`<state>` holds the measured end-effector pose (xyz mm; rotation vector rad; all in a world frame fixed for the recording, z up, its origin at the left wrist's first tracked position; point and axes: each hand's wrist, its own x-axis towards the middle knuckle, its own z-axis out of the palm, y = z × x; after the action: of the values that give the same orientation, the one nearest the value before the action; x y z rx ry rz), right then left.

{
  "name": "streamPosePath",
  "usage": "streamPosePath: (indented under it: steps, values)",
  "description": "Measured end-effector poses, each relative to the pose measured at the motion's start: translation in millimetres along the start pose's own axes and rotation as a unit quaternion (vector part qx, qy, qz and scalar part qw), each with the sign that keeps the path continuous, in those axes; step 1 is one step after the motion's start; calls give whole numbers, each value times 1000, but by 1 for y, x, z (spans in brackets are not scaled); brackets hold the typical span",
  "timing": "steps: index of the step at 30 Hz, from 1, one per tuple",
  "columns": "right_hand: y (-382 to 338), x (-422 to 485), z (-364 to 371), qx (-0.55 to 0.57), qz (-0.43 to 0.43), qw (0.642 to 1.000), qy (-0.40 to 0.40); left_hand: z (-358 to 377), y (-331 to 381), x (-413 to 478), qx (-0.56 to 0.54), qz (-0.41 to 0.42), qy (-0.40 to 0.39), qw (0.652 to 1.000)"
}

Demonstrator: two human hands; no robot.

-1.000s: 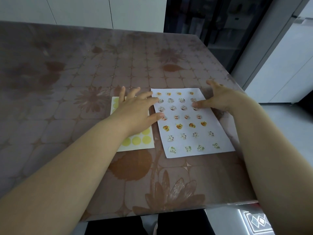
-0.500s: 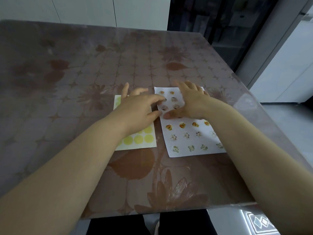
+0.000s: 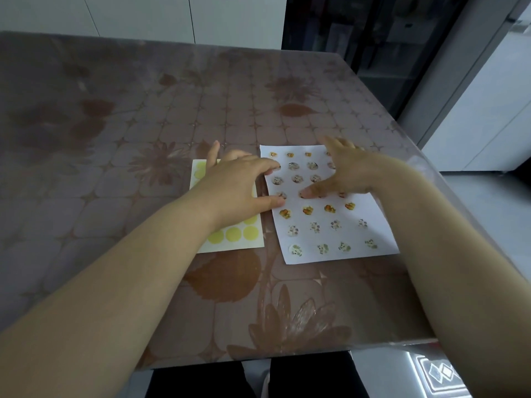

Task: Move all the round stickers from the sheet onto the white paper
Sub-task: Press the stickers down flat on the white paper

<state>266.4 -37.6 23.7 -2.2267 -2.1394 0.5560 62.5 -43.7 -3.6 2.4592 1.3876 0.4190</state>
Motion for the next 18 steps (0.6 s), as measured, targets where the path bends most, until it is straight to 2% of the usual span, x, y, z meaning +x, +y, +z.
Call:
streamPosePath:
  steps: [6, 10, 18]
  values:
    - [24, -4, -18, 109, 33, 993, -18, -1, -2, -2, -4, -1, -3, 1000]
    - [22, -3, -11, 56, 37, 997, -23, -1, -1, -1, 4, 2, -2, 1000]
    - [45, -3, -22, 46, 67, 997, -14, 1, 1, -2, 21, -2, -23, 1000]
